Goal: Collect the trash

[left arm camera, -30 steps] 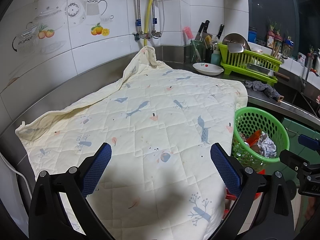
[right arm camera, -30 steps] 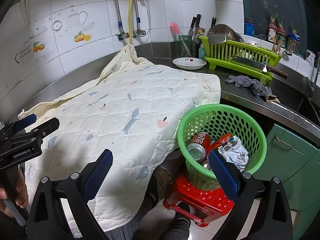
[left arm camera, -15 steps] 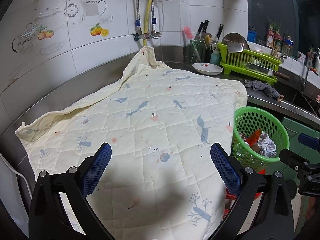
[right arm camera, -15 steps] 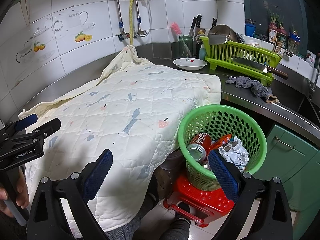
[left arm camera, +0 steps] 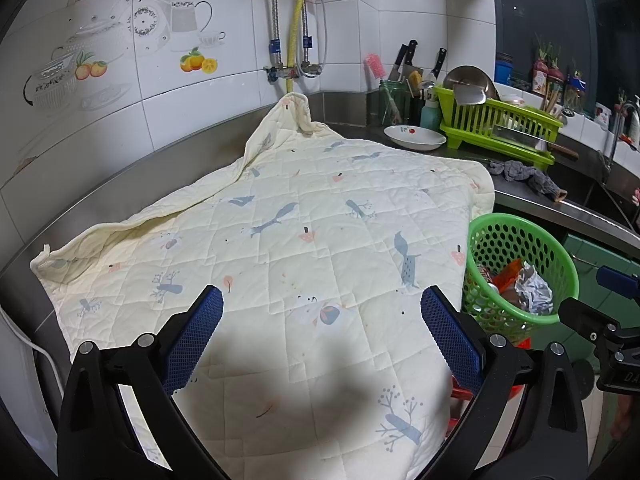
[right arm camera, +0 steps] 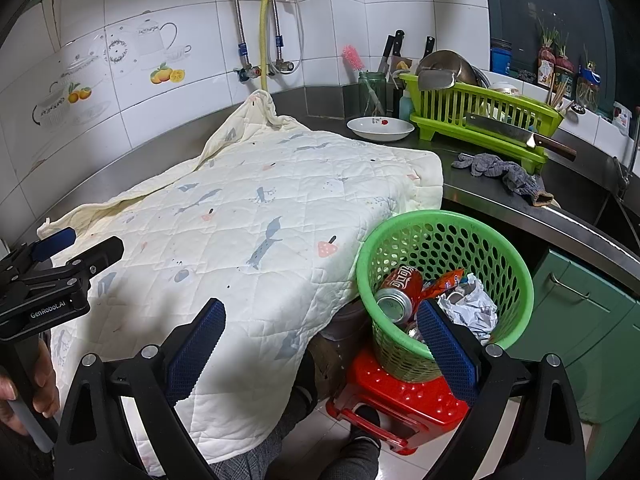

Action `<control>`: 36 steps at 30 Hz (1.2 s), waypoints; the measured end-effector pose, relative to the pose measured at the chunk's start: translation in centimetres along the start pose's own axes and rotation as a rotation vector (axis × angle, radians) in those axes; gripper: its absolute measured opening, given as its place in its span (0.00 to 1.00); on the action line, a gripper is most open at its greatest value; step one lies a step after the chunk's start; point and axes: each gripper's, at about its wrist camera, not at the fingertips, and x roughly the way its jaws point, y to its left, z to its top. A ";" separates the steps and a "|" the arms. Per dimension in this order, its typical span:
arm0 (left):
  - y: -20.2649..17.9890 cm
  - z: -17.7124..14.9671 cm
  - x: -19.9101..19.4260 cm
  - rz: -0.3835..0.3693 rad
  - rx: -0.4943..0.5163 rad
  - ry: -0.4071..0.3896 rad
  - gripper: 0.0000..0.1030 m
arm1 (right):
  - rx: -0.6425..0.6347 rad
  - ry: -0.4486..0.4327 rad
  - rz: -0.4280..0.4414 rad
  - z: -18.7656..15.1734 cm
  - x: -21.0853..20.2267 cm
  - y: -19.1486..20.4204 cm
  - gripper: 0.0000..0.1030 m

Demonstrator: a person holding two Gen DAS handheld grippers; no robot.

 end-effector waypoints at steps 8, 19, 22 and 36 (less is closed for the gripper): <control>-0.1 -0.1 0.2 -0.001 0.004 0.002 0.95 | 0.000 0.000 -0.001 -0.1 0.0 0.0 0.90; -0.2 -0.1 0.2 0.001 0.004 0.003 0.95 | 0.002 0.000 -0.003 0.0 0.0 0.1 0.90; -0.3 -0.2 0.2 0.003 0.006 0.001 0.95 | 0.001 -0.002 -0.007 -0.2 -0.1 0.2 0.90; -1.4 -0.5 0.6 0.006 0.036 0.007 0.95 | 0.014 0.002 -0.018 -0.4 0.0 -0.6 0.90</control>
